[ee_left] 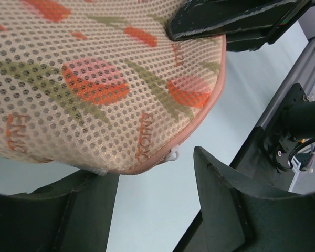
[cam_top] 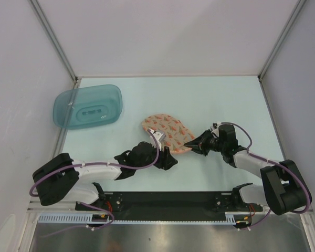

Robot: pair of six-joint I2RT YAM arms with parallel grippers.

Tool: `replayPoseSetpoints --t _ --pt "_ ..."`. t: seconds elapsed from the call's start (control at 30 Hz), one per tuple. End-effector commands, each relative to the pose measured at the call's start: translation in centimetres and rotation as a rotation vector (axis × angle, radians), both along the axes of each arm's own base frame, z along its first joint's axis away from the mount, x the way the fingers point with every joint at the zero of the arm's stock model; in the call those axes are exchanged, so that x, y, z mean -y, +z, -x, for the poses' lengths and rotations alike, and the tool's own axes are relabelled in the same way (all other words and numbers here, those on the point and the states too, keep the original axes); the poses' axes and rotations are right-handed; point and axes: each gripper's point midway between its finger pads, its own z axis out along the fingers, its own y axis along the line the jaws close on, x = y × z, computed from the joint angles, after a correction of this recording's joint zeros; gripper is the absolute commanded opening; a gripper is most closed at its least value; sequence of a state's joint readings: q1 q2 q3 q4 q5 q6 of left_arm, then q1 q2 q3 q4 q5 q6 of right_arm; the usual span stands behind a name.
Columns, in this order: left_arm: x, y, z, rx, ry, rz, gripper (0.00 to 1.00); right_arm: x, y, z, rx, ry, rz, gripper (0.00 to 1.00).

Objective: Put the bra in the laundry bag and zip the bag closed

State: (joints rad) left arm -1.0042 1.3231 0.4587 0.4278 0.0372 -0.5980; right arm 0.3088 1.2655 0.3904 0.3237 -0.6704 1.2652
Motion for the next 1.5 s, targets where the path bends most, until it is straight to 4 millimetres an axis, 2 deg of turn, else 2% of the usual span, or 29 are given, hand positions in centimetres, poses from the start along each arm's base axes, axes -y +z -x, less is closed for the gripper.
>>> replayPoseSetpoints --t 0.0,0.07,0.17,0.2,0.27,0.33,0.37,0.47,0.67,0.73,0.83,0.93,1.1,1.33,1.37,1.4,1.43,1.47 --pt "1.4 4.3 -0.9 0.112 -0.048 0.115 0.63 -0.2 1.7 -0.2 0.051 0.018 -0.035 0.10" --pt "1.2 4.6 -1.3 0.121 -0.036 0.115 0.61 -0.2 1.7 0.0 0.053 0.021 -0.029 0.10" --pt "0.9 4.6 -1.7 0.114 -0.022 0.112 0.47 -0.2 1.7 0.0 0.060 0.022 -0.027 0.10" --pt "0.7 4.4 -1.9 0.108 -0.013 0.101 0.39 -0.2 1.7 0.0 0.061 0.021 -0.025 0.10" --pt "0.5 4.2 -2.5 0.099 0.009 0.089 0.32 -0.2 1.6 0.1 0.059 0.025 -0.022 0.09" --pt "0.1 3.7 -2.7 0.078 0.030 0.069 0.20 -0.1 1.3 0.2 0.055 0.028 -0.018 0.09" --pt "-0.1 3.6 -2.9 0.073 0.037 0.065 0.11 -0.1 1.3 0.3 0.057 0.027 -0.018 0.09" --pt "-0.7 3.2 -3.1 0.064 0.062 0.049 0.00 0.1 0.9 0.5 0.057 0.035 -0.001 0.08" --pt "-3.5 0.5 -3.5 0.006 0.136 -0.037 0.00 0.2 0.2 0.9 0.063 0.060 0.023 0.05" --pt "-4.1 0.5 -3.6 0.012 0.149 -0.036 0.00 0.3 -0.1 0.9 0.066 0.067 0.040 0.04" --pt "-5.5 -0.4 -3.7 0.001 0.165 -0.064 0.00 0.6 -0.4 1.0 0.063 0.069 0.049 0.01" --pt "-7.4 -2.2 -4.5 -0.042 0.203 -0.110 0.00 0.5 -0.1 0.9 0.074 0.082 0.041 0.01" --pt "-7.9 -3.4 -4.8 -0.081 0.201 -0.139 0.00 0.3 0.4 0.9 0.088 0.102 0.027 0.01" --pt "-6.8 -2.7 -4.9 -0.088 0.149 -0.131 0.00 0.4 0.3 0.3 0.113 0.092 0.041 0.05" --pt "-6.3 -1.8 -4.5 -0.081 0.116 -0.107 0.03 0.4 0.5 -0.5 0.129 0.081 0.060 0.07" --pt "-6.2 -1.3 -4.3 -0.074 0.106 -0.088 0.10 0.6 0.2 -1.0 0.154 0.090 0.091 0.11" --pt "-6.2 -0.7 -4.1 -0.067 0.100 -0.064 0.19 0.6 0.1 -1.4 0.169 0.093 0.113 0.24" --pt "-5.8 1.4 -3.7 -0.042 0.083 0.000 0.35 0.8 0.4 -2.6 0.195 0.080 0.157 0.35"
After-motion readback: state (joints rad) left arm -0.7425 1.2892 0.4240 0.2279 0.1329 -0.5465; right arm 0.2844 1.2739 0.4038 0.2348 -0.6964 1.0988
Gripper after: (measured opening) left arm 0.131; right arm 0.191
